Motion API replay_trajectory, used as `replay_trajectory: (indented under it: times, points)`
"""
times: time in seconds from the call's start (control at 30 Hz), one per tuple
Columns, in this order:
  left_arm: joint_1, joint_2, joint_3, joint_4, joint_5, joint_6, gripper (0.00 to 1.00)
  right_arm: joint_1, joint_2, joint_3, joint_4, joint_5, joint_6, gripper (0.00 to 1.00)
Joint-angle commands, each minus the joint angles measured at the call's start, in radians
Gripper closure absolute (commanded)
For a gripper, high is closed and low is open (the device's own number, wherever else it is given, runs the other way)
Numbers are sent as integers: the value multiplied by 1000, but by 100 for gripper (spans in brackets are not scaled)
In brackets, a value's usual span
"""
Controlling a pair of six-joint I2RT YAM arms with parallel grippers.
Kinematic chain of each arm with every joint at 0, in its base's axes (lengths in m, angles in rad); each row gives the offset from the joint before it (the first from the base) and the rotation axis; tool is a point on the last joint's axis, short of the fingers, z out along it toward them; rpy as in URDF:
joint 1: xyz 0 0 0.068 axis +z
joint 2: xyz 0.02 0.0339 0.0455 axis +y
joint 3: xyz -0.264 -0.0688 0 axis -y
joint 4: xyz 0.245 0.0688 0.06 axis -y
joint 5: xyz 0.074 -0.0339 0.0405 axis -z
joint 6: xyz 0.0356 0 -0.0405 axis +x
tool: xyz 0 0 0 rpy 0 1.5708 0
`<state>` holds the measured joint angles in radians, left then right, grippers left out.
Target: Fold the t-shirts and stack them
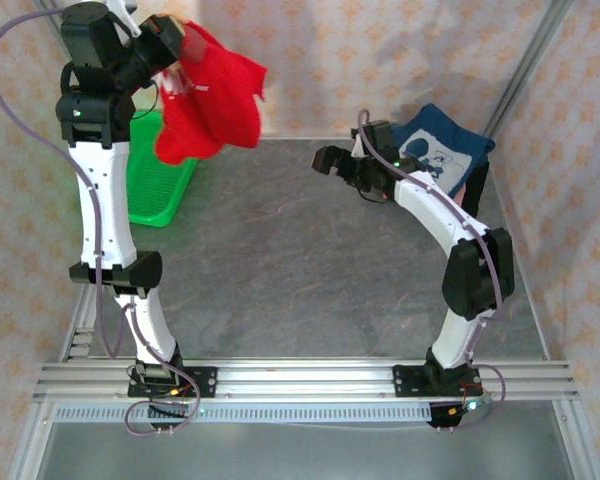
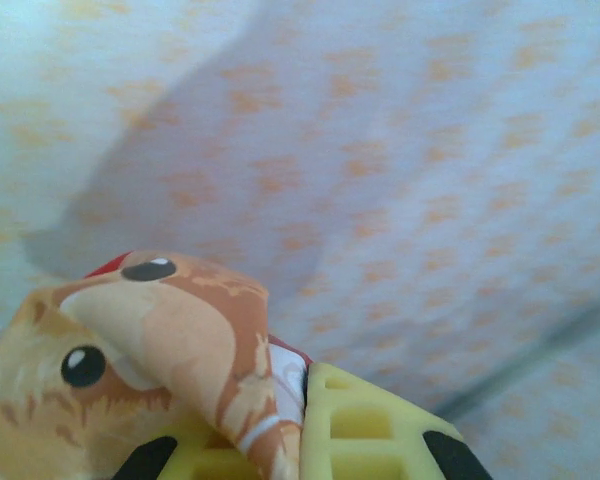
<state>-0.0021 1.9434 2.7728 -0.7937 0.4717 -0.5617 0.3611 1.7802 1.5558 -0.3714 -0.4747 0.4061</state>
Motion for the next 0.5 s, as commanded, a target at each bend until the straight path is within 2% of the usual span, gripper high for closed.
replay_trajectory:
  times: [0.0,0.1,0.17,0.33,0.47]
  points:
    - [-72,15,5,82,121,-74,100,-51,-91,-44,90,74,47,1]
    - [-134,28,-30,-6,106,-26,100,-89,-133,-97,112,102,60,1]
    - [-172,26,-115,-48,94,-4,100,-111,-152,-135,115,112,80,1]
    - [-255,-27,-543,51,64,-43,100,-129,-177,-239,130,103,102,1]
    - [-261,-81,-853,84,-16,-83,100,-130,-170,-284,105,96,96,1]
